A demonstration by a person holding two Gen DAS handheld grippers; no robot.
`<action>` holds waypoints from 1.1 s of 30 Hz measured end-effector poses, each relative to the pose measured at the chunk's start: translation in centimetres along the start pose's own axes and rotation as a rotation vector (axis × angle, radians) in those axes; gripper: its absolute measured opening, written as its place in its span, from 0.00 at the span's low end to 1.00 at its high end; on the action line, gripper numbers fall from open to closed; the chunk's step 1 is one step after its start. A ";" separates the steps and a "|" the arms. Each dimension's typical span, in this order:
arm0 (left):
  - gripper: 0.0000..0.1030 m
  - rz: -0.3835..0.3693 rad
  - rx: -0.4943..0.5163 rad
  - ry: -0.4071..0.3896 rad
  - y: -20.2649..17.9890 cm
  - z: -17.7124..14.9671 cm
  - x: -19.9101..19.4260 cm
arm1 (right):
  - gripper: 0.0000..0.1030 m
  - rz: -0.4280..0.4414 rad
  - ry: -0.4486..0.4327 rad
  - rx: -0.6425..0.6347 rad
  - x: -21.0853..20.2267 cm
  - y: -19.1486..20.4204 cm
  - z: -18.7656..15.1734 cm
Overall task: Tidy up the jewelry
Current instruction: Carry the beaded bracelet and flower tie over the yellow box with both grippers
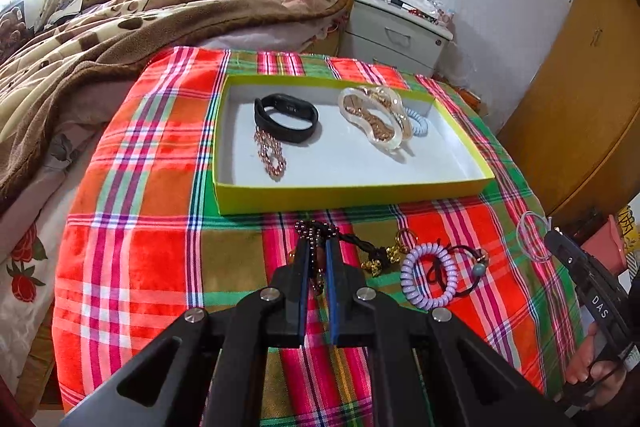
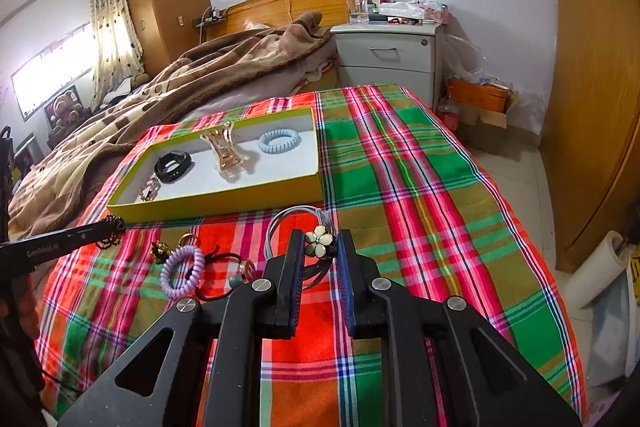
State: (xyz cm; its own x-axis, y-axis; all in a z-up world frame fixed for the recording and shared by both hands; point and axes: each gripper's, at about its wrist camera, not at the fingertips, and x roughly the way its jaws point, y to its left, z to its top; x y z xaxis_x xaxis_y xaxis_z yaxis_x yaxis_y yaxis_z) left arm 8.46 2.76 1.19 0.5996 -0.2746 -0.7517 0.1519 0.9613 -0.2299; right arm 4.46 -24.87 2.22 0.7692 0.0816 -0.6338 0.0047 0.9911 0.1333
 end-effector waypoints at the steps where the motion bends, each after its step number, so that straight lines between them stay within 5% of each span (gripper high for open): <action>1: 0.08 -0.003 0.001 -0.004 0.0 0.1 -0.2 | 0.16 0.001 -0.002 -0.002 0.0 0.1 0.2; 22: 0.08 -0.021 0.020 -0.042 0.1 5.7 0.8 | 0.16 0.021 -0.011 -0.063 4.1 2.9 6.8; 33: 0.08 -0.033 0.036 0.004 -0.3 7.6 4.6 | 0.16 0.011 0.086 -0.093 10.2 3.9 8.5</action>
State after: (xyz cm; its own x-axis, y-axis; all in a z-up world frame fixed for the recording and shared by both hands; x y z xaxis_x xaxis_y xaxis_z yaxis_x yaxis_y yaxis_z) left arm 17.15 1.41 2.53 0.5907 -0.3057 -0.7467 0.1995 0.9521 -0.2319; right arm 17.77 -21.12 2.75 0.7111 0.0976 -0.6963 -0.0663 0.9952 0.0717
